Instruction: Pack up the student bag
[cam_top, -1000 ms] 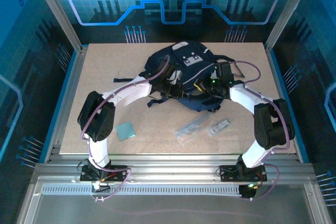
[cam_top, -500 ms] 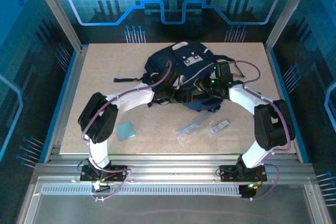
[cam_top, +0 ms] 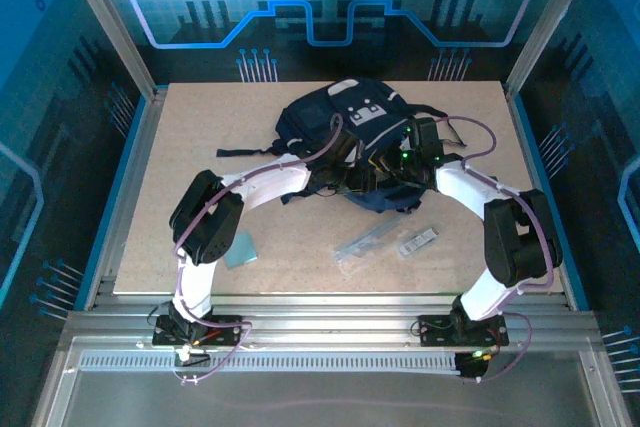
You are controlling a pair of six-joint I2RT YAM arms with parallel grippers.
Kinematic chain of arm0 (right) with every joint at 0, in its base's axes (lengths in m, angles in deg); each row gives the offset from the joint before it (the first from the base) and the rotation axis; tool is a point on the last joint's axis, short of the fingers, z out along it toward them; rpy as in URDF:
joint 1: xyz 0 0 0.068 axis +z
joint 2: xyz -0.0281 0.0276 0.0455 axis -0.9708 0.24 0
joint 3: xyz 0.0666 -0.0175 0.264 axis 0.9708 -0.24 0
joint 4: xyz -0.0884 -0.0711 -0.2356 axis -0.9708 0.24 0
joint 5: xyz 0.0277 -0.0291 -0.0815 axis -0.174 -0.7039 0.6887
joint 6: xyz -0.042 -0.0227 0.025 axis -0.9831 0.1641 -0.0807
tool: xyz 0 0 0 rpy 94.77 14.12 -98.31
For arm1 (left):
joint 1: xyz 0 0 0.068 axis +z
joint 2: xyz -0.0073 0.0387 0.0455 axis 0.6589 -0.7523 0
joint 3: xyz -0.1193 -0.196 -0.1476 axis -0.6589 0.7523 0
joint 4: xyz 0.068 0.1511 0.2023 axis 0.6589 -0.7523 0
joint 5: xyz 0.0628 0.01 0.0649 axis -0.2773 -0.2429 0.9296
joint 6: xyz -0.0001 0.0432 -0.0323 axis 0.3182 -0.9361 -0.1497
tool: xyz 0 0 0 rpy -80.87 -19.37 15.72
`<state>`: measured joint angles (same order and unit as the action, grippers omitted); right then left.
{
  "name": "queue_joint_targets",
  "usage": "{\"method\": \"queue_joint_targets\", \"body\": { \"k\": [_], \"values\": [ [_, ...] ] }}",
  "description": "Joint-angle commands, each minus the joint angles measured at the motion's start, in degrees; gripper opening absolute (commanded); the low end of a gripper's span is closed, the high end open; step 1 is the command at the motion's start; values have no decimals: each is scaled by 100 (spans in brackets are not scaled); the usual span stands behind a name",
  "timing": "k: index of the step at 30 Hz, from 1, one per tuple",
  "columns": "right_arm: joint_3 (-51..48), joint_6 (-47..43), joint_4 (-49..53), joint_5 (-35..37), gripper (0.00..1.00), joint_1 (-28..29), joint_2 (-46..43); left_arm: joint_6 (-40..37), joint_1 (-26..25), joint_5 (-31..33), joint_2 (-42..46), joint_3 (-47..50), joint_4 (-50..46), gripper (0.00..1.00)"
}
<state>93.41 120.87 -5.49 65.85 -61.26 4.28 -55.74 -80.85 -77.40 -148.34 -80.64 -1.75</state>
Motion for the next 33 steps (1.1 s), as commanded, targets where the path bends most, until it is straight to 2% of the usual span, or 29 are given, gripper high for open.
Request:
{"method": "queue_joint_targets", "body": {
  "k": [1, 7, 12, 17, 24, 27, 33],
  "values": [
    [77, 10, -438, 67, 0, 37, -320, -134, 2, 549, -64, -80, -529, 52],
    [76, 29, -496, 83, 0, 42, -343, -195, -56, 1052, 29, 131, -637, 54],
    [85, 20, -494, 91, 0, 37, -340, -98, -96, 1009, -97, 104, -509, 53],
    [76, -43, -428, 136, 0, -14, -362, -149, -124, 1020, 349, 373, -568, 52],
    [88, -44, -428, 136, 0, -30, -333, -183, -124, 959, 999, 884, -314, 61],
    [51, -25, -444, 120, 0, -26, -347, -247, -105, 1015, 972, 1006, -54, 61],
    [45, -30, -419, 132, 0, -7, -362, -88, 36, 688, 637, 949, 574, 57]
  ]
}}
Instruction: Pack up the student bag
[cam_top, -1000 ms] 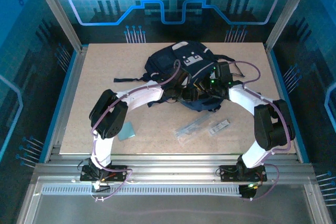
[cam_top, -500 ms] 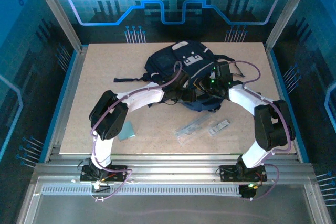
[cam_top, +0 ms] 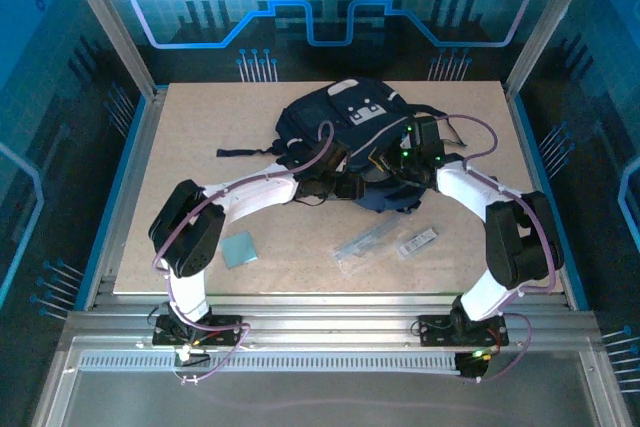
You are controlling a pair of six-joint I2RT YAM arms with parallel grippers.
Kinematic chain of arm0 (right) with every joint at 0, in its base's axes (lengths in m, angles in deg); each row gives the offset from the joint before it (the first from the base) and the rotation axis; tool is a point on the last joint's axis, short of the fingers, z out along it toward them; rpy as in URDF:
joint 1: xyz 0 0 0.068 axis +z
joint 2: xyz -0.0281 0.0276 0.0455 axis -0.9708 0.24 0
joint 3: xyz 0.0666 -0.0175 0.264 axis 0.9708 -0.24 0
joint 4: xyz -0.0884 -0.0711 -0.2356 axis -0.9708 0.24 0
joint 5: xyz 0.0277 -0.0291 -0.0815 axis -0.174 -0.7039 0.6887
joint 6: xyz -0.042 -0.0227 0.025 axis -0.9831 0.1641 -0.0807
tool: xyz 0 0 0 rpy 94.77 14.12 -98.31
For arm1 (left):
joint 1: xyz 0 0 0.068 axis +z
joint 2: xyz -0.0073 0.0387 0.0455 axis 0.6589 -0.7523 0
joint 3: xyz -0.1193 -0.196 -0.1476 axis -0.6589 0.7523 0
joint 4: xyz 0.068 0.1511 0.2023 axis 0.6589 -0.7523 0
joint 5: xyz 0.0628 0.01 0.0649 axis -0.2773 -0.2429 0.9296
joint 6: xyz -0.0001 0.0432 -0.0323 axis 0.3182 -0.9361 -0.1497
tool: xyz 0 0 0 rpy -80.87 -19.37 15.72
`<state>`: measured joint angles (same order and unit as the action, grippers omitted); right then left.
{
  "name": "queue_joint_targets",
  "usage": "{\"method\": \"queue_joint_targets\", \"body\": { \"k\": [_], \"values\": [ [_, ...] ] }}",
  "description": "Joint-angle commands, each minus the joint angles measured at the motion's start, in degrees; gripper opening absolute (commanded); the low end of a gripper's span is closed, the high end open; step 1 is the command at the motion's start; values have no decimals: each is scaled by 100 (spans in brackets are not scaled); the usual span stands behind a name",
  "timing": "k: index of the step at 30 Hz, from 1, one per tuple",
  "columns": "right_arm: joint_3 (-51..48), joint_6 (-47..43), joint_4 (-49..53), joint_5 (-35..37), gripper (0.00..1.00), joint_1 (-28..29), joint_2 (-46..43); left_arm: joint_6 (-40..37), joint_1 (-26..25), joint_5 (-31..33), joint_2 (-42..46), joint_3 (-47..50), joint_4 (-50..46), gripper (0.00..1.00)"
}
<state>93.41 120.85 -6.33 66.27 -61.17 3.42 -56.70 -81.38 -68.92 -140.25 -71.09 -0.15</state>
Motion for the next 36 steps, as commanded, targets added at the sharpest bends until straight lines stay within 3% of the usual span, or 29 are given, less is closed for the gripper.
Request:
{"method": "queue_joint_targets", "body": {
  "k": [1, 5, 8, 14, 21, 27, 32, 36],
  "values": [
    [41, -23, -335, 79, 0, -12, -281, 2, 124, -156, -233, -82, 403, 56],
    [94, -101, -238, 64, 0, -26, -320, -340, 343, -35, -267, -242, 335, 50],
    [100, -113, -212, 73, 0, -35, -356, -1244, 375, 169, -225, -210, 460, 48],
    [124, 293, -580, -337, 0, -99, -228, -2466, 448, -385, -650, 92, 1125, 50],
    [746, 719, -550, -884, 0, -238, -168, -2574, 492, -619, -788, 455, 2021, 62],
    [923, 797, -474, -1060, 0, -122, -76, -2524, 503, -166, -871, 133, 2358, 64],
    [747, 920, -614, -1061, 0, -138, 2, -2167, 577, -446, -811, -128, 2531, 56],
    [774, 919, -610, -1113, 0, -174, 20, -1930, 701, -708, -806, -193, 2811, 33]
  ]
}}
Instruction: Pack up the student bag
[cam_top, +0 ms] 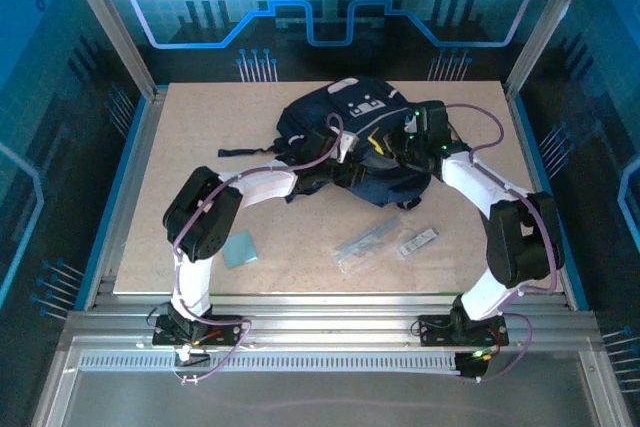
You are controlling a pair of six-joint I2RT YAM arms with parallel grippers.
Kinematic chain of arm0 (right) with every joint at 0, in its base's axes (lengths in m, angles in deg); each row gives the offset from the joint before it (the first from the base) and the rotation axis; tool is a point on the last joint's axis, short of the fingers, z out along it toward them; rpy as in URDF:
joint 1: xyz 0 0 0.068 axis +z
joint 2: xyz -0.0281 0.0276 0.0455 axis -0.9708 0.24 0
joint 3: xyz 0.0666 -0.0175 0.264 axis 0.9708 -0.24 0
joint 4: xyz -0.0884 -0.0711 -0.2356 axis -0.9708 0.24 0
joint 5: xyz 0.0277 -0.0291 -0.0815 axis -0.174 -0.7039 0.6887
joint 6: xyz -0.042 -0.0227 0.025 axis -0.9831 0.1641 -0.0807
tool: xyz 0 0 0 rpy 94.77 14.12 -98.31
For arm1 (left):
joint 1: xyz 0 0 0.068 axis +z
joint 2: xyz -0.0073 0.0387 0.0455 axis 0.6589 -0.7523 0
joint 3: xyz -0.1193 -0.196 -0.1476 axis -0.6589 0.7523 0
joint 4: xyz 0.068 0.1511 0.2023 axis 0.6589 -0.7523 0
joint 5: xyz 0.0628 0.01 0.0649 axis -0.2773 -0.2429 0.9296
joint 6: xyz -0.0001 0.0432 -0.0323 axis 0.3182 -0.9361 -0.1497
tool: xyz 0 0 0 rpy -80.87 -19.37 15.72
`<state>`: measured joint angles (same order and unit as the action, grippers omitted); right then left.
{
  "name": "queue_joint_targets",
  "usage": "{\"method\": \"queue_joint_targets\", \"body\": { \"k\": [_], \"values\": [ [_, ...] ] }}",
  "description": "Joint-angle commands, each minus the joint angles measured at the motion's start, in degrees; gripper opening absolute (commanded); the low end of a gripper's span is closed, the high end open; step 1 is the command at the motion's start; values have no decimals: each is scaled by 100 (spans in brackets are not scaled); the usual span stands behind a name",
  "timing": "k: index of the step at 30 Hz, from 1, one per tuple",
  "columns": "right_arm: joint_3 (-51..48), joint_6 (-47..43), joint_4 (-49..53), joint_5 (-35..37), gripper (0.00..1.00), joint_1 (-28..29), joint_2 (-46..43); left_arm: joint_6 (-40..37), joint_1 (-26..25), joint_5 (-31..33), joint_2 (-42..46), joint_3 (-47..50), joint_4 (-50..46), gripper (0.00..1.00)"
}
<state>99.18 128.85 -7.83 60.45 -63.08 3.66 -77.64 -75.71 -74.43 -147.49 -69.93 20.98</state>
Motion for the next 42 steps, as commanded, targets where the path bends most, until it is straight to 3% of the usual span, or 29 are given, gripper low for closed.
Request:
{"method": "queue_joint_targets", "body": {
  "k": [1, 5, 9, 17, 22, 27, 30, 35, 38, 42],
  "values": [
    [218, 89, -434, -531, 0, 11, -2, 207, 176, -187, -111, -352, 712, 24],
    [289, -78, -242, -510, 0, -43, -40, 351, 307, -532, -73, -396, 677, 0],
    [247, -301, -59, -371, 0, -156, -111, 116, 349, -471, 213, -297, 293, 0],
    [158, -646, 210, -110, 0, -371, -290, -760, 699, 445, 90, -804, -2286, 0],
    [219, -726, 292, -129, 0, -382, -353, -918, 994, 1352, -130, -872, -2453, 0],
    [256, -734, 272, -163, 0, -302, -337, -475, 1339, 1853, -428, -1469, -2741, 0],
    [343, -726, 237, -197, 0, -164, -257, -222, 1347, 2181, -423, -1652, -3020, 17],
    [673, -840, 333, -240, 0, 178, 17, 433, 1344, 1710, 131, -1159, -3051, 52],
    [821, -867, 354, -300, 0, 297, 171, 844, 1342, 1284, 700, -511, -2807, 64],
    [939, -1087, 616, -382, 0, 340, 248, 1358, 1328, 520, 1391, 380, -2223, 71]
  ]
}}
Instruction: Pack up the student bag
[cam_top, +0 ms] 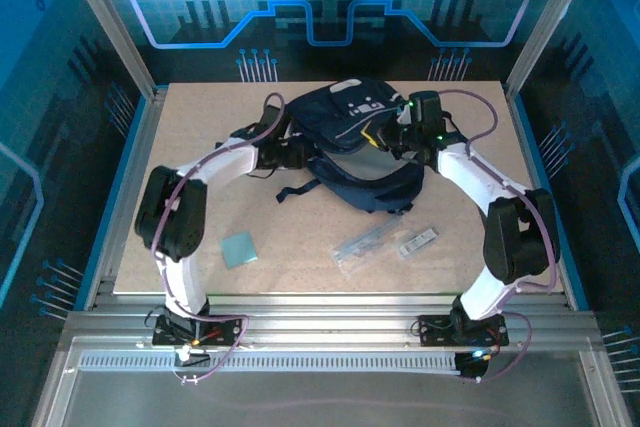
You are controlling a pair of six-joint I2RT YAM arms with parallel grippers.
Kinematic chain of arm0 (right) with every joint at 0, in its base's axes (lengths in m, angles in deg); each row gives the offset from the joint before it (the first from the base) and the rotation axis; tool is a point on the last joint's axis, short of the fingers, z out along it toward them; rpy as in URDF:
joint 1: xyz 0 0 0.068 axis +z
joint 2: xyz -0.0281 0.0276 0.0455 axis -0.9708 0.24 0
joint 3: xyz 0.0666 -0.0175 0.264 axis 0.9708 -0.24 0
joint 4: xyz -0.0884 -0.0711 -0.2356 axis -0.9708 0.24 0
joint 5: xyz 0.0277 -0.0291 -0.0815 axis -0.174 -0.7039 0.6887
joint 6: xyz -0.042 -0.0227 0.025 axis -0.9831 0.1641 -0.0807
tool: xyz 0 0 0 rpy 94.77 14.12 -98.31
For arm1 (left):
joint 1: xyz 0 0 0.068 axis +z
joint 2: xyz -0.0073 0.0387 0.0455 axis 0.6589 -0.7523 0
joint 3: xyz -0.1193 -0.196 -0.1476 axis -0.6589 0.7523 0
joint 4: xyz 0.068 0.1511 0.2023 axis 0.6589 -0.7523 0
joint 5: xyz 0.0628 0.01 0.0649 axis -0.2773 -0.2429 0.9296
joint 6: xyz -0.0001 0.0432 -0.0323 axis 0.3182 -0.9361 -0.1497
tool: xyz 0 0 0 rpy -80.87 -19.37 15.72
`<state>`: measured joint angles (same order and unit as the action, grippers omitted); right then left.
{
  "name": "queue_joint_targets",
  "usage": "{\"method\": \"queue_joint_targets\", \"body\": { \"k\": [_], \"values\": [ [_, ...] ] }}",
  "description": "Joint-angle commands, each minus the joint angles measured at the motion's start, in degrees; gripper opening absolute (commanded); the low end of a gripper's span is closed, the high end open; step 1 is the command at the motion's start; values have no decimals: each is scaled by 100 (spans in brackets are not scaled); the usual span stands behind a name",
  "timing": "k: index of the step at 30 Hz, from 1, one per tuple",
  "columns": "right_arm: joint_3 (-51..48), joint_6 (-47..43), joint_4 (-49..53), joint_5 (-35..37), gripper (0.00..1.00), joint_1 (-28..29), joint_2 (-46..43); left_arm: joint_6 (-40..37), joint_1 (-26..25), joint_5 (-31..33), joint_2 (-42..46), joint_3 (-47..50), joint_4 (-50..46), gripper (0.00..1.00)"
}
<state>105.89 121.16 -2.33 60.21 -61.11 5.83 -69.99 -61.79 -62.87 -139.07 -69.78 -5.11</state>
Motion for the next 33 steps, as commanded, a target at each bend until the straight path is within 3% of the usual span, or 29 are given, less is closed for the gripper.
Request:
{"method": "queue_joint_targets", "body": {
  "k": [1, 2, 5, 7, 12, 17, 23, 25, 26, 31, 33],
  "values": [
    [298, -456, 241, -343, 2, 160, 16, 698, -64, -856, 682, 562, 553, 72],
    [332, -612, 420, -319, 6, 159, 3, 762, -77, -979, 777, 687, 658, 73],
    [411, -1211, 1197, -265, 37, 158, -82, 943, -163, -1131, 974, 924, 793, 73],
    [346, -1645, 1761, -65, 52, 147, -248, 978, -332, -1071, 1087, 1020, 857, 74],
    [42, -2492, 3019, 805, 75, -37, -823, 1147, -793, -968, 1150, 1169, 1233, 75],
    [-474, -2868, 3674, 1527, 82, -652, -1357, 1161, -1174, -810, 1025, 1106, 1519, 81],
    [-628, -3493, 4220, 3016, 88, -1615, -1467, 1087, -1484, -774, 894, 1006, 1703, 82],
    [-661, -3586, 4103, 3567, 100, -1947, -1443, 1066, -1561, -750, 845, 985, 1727, 91],
    [-662, -3610, 4028, 3723, 100, -2108, -1401, 1064, -1587, -767, 832, 984, 1770, 98],
    [-554, -3793, 3745, 3765, 100, -3024, -871, 985, -1597, -841, 778, 886, 1777, 99],
    [-608, -3750, 3548, 3428, 100, -3422, -725, 885, -1598, -896, 773, 823, 1718, 99]
  ]
}}
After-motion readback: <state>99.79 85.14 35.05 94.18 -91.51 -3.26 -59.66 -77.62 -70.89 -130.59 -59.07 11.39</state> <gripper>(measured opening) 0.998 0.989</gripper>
